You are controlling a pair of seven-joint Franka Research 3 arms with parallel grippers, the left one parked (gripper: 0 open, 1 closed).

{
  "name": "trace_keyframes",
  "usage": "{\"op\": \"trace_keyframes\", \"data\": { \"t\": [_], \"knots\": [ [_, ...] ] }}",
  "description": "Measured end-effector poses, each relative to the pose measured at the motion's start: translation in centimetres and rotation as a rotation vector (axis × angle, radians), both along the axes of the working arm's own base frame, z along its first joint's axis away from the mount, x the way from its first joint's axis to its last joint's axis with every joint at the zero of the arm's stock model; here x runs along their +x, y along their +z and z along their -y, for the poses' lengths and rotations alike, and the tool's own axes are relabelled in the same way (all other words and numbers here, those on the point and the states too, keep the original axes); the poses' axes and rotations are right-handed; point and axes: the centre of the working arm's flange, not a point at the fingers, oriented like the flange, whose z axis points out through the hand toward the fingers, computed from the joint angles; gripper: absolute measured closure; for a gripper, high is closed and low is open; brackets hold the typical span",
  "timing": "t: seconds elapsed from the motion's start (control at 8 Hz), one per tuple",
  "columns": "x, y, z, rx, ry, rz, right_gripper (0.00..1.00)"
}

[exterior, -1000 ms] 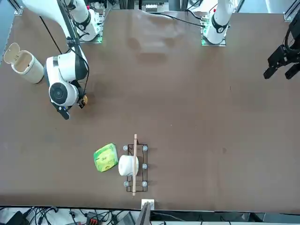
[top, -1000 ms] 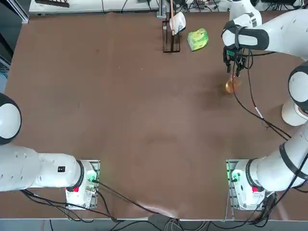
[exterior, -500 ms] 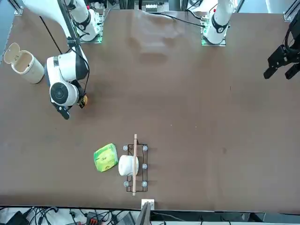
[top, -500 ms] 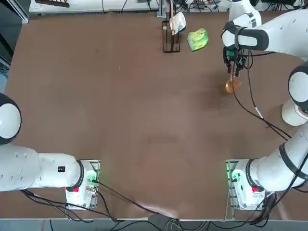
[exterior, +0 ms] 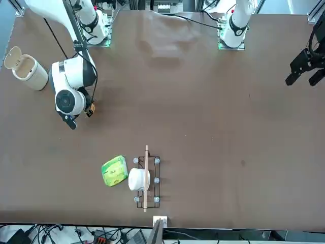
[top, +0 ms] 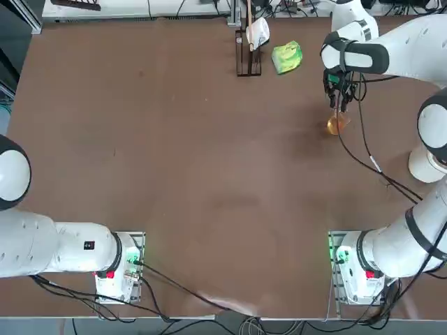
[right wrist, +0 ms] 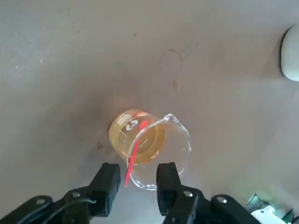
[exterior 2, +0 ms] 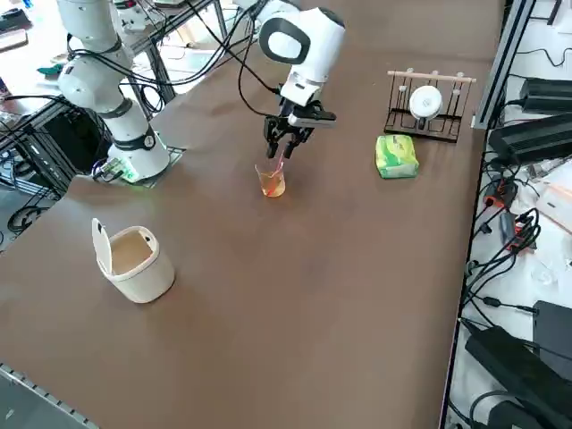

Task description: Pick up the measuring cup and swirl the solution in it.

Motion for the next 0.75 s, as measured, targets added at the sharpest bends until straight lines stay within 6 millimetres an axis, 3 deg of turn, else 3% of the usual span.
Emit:
{"op": "trace_keyframes", "data": {
  "t": [0.38, 0.75],
  "knots": [
    [0.00, 0.00, 0.00, 0.000, 0.000, 0.000, 0.54],
    [0.13, 0.16, -0.04, 0.001, 0.001, 0.006, 0.76]
  ]
}}
